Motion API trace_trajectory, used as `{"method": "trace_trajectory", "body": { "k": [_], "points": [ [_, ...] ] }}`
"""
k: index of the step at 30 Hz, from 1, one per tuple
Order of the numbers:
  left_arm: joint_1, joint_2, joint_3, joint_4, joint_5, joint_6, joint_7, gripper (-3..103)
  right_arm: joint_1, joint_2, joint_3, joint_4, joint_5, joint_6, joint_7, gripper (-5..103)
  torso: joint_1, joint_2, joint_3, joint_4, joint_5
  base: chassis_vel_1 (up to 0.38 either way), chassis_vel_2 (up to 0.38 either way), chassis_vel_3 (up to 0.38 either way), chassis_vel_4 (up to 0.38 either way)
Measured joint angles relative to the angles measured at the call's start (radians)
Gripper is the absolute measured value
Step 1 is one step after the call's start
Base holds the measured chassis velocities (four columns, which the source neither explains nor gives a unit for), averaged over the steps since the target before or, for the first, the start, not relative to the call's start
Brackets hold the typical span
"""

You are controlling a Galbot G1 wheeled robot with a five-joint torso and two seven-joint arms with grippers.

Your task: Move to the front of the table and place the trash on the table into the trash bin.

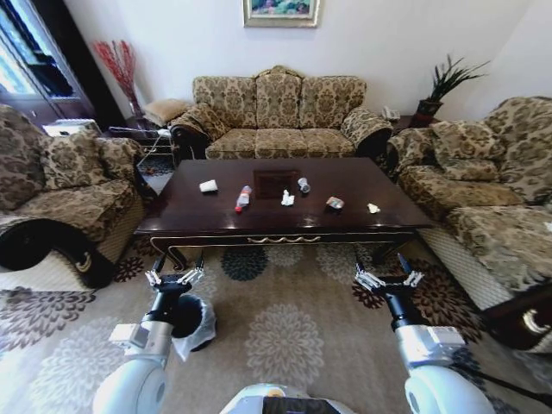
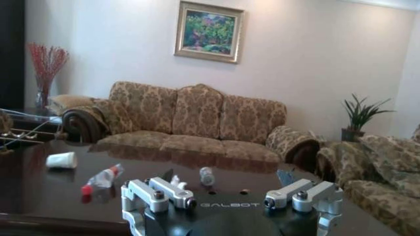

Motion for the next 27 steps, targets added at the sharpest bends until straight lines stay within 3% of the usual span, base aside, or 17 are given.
{"method": "trace_trajectory", "body": {
  "k": [8,10,15,27],
  "points": [
    [-0.001,-0.007,0.002,0.014,0.002,0.001,0.000,100,0.008,0.002,-0.007,-0.020,-0.001,0.005,-0.014,100,0.000,0.000,0.000,0.0000,0.0007,0.338,0.339,-0.344,-0.320],
    [-0.003,-0.010,0.001,0.026,0.002,0.002,-0.001,100,0.016,0.001,-0.011,-0.029,0.006,0.005,-0.014,100,0.000,0.000,0.000,-0.0003,-0.0015,0.314,0.308,-0.304,-0.292],
    [-0.004,-0.021,-0.002,0.057,0.001,-0.007,-0.005,100,0.032,-0.003,-0.010,-0.052,0.011,0.005,-0.012,100,0.000,0.000,0.000,0.0001,-0.0003,0.240,0.214,-0.199,-0.209],
    [0.002,-0.038,-0.009,0.107,-0.005,-0.049,0.014,100,0.051,-0.010,-0.008,-0.095,-0.006,0.004,-0.007,100,0.000,0.000,0.000,-0.0001,0.0009,-0.042,-0.033,0.020,0.019]
  ]
}}
